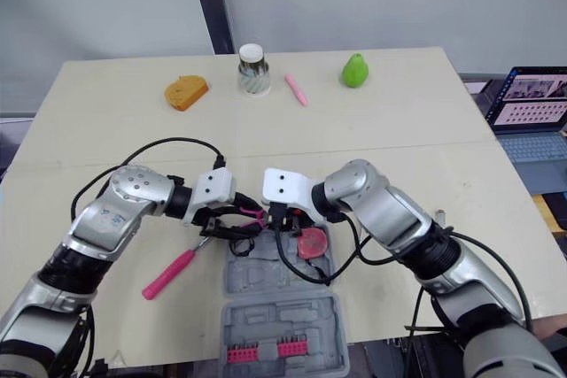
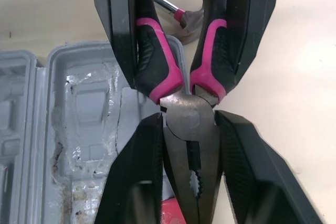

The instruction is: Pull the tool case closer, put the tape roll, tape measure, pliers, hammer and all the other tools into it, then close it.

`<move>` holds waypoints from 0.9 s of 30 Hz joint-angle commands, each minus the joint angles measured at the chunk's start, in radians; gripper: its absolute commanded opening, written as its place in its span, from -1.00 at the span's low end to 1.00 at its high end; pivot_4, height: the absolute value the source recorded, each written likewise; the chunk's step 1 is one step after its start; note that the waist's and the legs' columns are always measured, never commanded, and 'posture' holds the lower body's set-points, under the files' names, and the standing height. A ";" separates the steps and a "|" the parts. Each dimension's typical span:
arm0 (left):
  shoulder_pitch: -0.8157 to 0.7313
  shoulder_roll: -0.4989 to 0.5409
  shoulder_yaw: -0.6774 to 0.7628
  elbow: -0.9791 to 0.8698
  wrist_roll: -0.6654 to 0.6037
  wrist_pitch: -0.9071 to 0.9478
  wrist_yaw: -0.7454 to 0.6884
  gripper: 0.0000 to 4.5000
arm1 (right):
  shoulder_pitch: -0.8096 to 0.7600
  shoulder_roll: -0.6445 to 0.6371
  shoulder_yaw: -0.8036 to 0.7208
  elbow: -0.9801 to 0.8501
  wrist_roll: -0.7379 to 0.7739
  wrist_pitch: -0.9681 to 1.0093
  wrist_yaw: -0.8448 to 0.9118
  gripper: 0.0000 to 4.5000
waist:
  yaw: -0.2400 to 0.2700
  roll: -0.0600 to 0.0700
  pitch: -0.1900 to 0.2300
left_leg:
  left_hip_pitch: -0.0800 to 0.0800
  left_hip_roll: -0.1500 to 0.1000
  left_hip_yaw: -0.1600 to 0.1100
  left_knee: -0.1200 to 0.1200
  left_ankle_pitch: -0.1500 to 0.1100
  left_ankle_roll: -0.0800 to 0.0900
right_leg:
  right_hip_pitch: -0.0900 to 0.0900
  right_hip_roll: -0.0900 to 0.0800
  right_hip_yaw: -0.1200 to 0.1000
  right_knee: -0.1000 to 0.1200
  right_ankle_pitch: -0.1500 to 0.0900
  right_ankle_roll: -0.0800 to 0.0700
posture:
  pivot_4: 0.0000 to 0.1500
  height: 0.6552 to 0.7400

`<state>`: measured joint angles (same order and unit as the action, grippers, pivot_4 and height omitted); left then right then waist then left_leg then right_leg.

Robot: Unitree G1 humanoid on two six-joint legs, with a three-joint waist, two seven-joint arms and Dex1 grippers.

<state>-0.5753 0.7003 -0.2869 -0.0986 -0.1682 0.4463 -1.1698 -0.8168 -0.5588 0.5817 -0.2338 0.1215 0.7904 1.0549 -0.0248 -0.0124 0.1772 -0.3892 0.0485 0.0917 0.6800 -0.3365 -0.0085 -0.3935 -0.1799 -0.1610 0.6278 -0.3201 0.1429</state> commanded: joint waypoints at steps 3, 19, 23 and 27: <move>-0.006 -0.006 0.014 -0.045 -0.024 0.001 -0.011 0.09 | -0.006 0.000 -0.023 -0.028 -0.005 0.000 -0.007 -0.57 | 0.000 0.000 0.000 | 0.000 0.000 0.000 0.000 0.000 0.000 | 0.000 0.000 0.000 0.000 0.000 0.000 | 1.00 1.00; 0.551 0.153 0.491 -0.266 -0.180 -0.129 -0.004 1.00 | 0.096 -0.253 -0.059 -0.306 0.028 0.047 0.067 -0.57 | -0.005 0.001 0.000 | 0.001 0.001 0.000 -0.002 -0.001 0.000 | -0.001 0.000 0.001 0.000 0.000 0.000 | 1.00 1.00; 0.785 0.148 0.673 -0.251 -0.213 -0.225 -0.052 1.00 | 0.087 -0.286 -0.034 -0.376 0.036 0.112 0.080 -0.57 | 0.001 0.001 0.000 | 0.000 0.001 0.000 0.000 -0.001 0.001 | 0.000 0.000 0.001 -0.001 0.000 0.000 | 1.00 1.00; 0.919 0.124 0.738 -0.257 -0.225 -0.308 -0.073 1.00 | 0.069 -0.291 0.007 -0.425 0.036 0.168 0.081 -0.57 | 0.019 0.000 0.000 | 0.000 0.000 -0.001 0.002 -0.002 0.001 | 0.001 -0.001 0.001 -0.001 0.000 0.000 | 1.00 1.00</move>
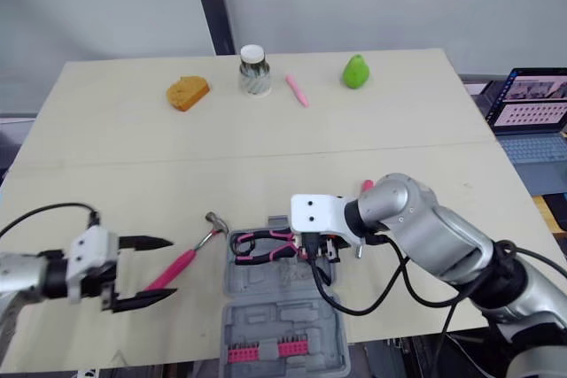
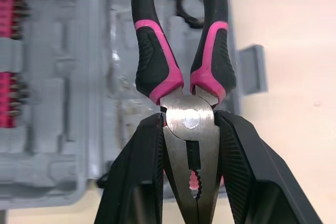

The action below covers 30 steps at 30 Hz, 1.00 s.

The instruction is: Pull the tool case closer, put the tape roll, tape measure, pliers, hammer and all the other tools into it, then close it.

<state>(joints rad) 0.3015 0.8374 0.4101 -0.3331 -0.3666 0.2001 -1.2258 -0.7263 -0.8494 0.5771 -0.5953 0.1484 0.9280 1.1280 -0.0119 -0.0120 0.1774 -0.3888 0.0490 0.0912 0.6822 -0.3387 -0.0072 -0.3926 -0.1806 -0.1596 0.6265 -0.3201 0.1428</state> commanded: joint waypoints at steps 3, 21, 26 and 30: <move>0.107 -0.032 0.046 -0.031 -0.023 -0.110 -0.020 1.00 | -0.044 0.019 0.059 -0.084 0.000 0.073 -0.007 -0.57 | 0.010 0.000 0.000 | 0.000 0.000 0.000 0.001 0.000 0.000 | 0.000 0.000 0.001 0.000 0.000 0.000 | 1.00 1.00; 0.178 -0.070 -0.018 0.000 -0.006 -0.248 0.026 1.00 | -0.106 0.117 0.195 -0.052 -0.015 0.215 -0.140 -0.57 | 0.006 0.000 0.000 | 0.000 0.000 0.001 0.000 -0.001 0.000 | -0.001 0.000 0.000 0.000 0.000 -0.001 | 1.00 1.00; 0.175 -0.064 -0.019 0.000 -0.008 -0.241 0.039 1.00 | -0.099 0.125 0.229 -0.054 -0.023 0.195 -0.158 -0.57 | 0.008 0.000 0.000 | 0.000 0.000 0.001 0.000 -0.001 0.000 | 0.000 0.000 0.000 0.000 0.000 -0.001 | 1.00 1.00; 0.176 -0.062 -0.022 -0.002 -0.006 -0.237 0.045 1.00 | -0.098 0.128 0.243 -0.042 -0.031 0.183 -0.174 -0.57 | 0.006 0.000 0.000 | 0.000 0.000 0.001 0.000 -0.001 0.000 | -0.001 0.000 0.000 0.000 0.000 -0.001 | 1.00 1.00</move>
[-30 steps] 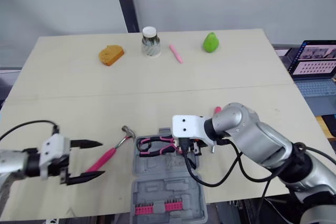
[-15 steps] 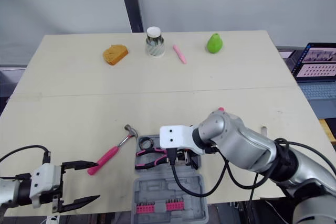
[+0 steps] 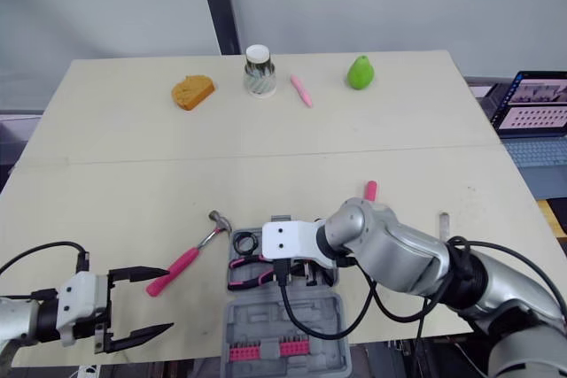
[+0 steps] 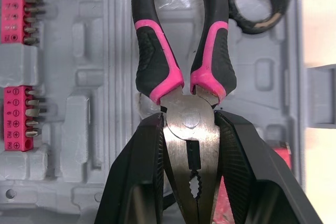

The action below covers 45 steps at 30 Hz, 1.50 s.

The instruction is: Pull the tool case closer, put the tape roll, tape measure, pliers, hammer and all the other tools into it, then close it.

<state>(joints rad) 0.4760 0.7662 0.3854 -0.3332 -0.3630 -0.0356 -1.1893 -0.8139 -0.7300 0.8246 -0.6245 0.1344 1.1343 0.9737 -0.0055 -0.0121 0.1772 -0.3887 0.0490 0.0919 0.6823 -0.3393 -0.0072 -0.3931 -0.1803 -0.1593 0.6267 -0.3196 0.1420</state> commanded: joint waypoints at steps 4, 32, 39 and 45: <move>0.005 0.009 -0.001 -0.010 -0.007 0.002 0.016 1.00 | -0.009 0.021 -0.003 0.002 -0.021 -0.026 -0.034 -0.57 | 0.000 0.000 0.000 | 0.000 0.000 0.000 0.000 0.000 0.000 | 0.000 0.000 0.000 0.000 0.000 0.000 | 1.00 1.00; -0.026 0.025 -0.031 -0.031 -0.005 0.038 0.050 1.00 | 0.054 0.045 0.008 0.019 -0.030 -0.016 -0.068 -0.35 | 0.000 0.000 0.000 | 0.000 0.000 0.000 0.000 0.000 0.000 | 0.000 0.000 0.000 0.000 0.000 0.000 | 1.00 1.00; -0.032 0.027 -0.040 -0.042 -0.011 0.051 0.056 1.00 | 0.055 0.037 -0.072 -0.028 0.032 0.006 -0.043 0.98 | 0.002 0.000 0.000 | 0.000 0.000 0.000 0.000 0.000 0.000 | 0.000 0.000 0.000 0.000 0.000 0.000 | 1.00 1.00; -0.045 0.019 -0.060 -0.053 -0.014 0.066 0.072 1.00 | 0.121 0.084 -0.175 0.000 0.051 -0.106 -0.092 0.98 | 0.002 0.000 0.000 | 0.000 0.000 0.000 0.000 0.000 0.000 | 0.000 0.000 0.000 0.000 0.000 0.000 | 1.00 1.00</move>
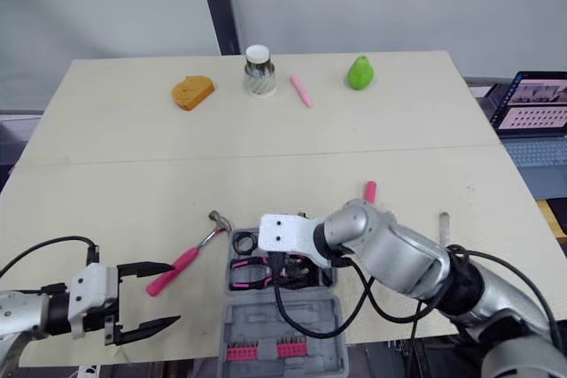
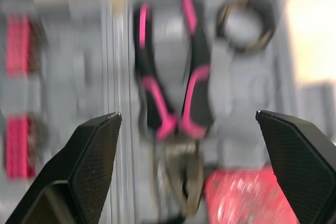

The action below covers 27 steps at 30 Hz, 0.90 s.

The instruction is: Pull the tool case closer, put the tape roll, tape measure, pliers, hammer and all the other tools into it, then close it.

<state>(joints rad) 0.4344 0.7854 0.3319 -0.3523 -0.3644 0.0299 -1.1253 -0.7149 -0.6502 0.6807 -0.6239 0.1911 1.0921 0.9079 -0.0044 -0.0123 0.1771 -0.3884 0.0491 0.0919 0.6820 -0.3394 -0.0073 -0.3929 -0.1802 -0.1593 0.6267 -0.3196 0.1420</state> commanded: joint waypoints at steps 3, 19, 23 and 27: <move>-0.020 -0.003 -0.021 -0.032 -0.010 0.002 0.016 1.00 | 0.087 0.071 -0.074 0.057 -0.007 -0.129 -0.083 0.57 | 0.001 -0.001 -0.001 | 0.000 0.000 0.000 0.000 0.000 0.000 | 0.000 0.000 0.000 0.000 0.000 0.000 | 1.00 1.00; -0.057 -0.005 -0.049 -0.008 -0.001 -0.013 0.036 1.00 | 0.260 0.174 -0.077 0.247 -0.059 -0.382 -0.130 -0.98 | 0.000 -0.001 -0.001 | 0.001 0.000 0.001 0.000 0.000 0.000 | 0.000 0.000 0.000 0.000 0.000 0.000 | 1.00 1.00; -0.059 -0.006 -0.051 -0.007 0.000 -0.015 0.041 1.00 | 0.269 0.171 -0.071 0.262 -0.071 -0.394 -0.122 -0.98 | 0.001 -0.001 -0.001 | 0.001 0.000 0.001 0.000 0.000 0.000 | 0.000 0.000 0.000 0.000 0.000 0.000 | 1.00 1.00; -0.063 -0.006 -0.057 -0.002 0.002 -0.020 0.047 1.00 | 0.269 0.174 -0.065 0.266 -0.079 -0.391 -0.115 -0.98 | 0.001 -0.001 -0.001 | 0.001 0.000 0.001 0.000 0.000 0.000 | 0.000 0.000 0.000 0.000 0.000 0.000 | 1.00 1.00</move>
<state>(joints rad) 0.3694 0.7848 0.2718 -0.3453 -0.3600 0.0265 -1.0819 -0.4464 -0.4796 0.6163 -0.3453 0.1159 0.7165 0.7783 -0.0039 -0.0135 0.1763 -0.3877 0.0491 0.0925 0.6817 -0.3394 -0.0073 -0.3927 -0.1801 -0.1593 0.6269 -0.3196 0.1420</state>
